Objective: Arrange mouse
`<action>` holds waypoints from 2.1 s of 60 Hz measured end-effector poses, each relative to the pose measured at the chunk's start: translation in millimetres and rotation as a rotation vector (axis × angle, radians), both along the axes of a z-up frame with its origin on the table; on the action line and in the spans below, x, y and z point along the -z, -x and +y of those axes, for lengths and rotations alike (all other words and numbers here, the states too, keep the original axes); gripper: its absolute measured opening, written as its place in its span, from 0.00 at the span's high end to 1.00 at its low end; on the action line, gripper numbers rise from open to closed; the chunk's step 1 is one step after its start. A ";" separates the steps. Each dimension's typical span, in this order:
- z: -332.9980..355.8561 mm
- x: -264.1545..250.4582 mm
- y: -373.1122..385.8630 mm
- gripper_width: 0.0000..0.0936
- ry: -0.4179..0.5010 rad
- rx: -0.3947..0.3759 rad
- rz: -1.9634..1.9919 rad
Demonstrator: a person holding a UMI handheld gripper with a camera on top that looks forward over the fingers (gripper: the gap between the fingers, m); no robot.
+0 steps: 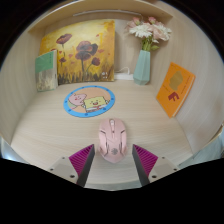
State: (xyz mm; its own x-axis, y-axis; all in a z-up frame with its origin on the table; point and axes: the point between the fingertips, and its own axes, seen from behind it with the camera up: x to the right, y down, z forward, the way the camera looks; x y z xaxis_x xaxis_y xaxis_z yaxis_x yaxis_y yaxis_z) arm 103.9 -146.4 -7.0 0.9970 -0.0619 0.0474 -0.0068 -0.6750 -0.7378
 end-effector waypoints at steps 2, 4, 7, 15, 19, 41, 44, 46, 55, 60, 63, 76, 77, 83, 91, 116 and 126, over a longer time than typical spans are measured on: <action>9.5 -1.8 -1.2 0.19 -0.010 0.005 0.006; 18.3 -3.4 -3.0 0.19 -0.017 -0.001 0.012; 28.7 -3.1 -2.3 0.20 -0.021 -0.012 0.018; 46.2 1.4 2.3 0.21 -0.015 -0.031 0.043; 49.9 4.0 1.0 0.21 -0.014 -0.022 0.037; 47.4 9.0 -0.2 0.62 0.027 0.022 0.052; 45.6 9.5 0.0 0.62 0.047 0.030 0.051; 44.4 9.4 -0.8 0.62 0.061 0.032 0.041; 48.7 -36.7 -6.0 0.62 0.051 0.084 0.036; 72.0 -97.0 -11.8 0.62 -0.032 0.104 0.022; 90.0 -138.5 -15.9 0.62 -0.096 0.112 0.006; 173.0 -279.2 -6.0 0.62 -0.312 0.077 -0.040; 179.1 -284.3 -3.2 0.62 -0.322 0.071 -0.040; 214.1 -290.1 18.3 0.62 -0.330 0.029 -0.034; 251.8 -236.5 55.2 0.62 -0.256 -0.029 0.018; 253.6 -7.7 88.4 0.62 0.104 -0.101 0.048; 241.2 2.5 86.9 0.62 0.097 -0.096 0.031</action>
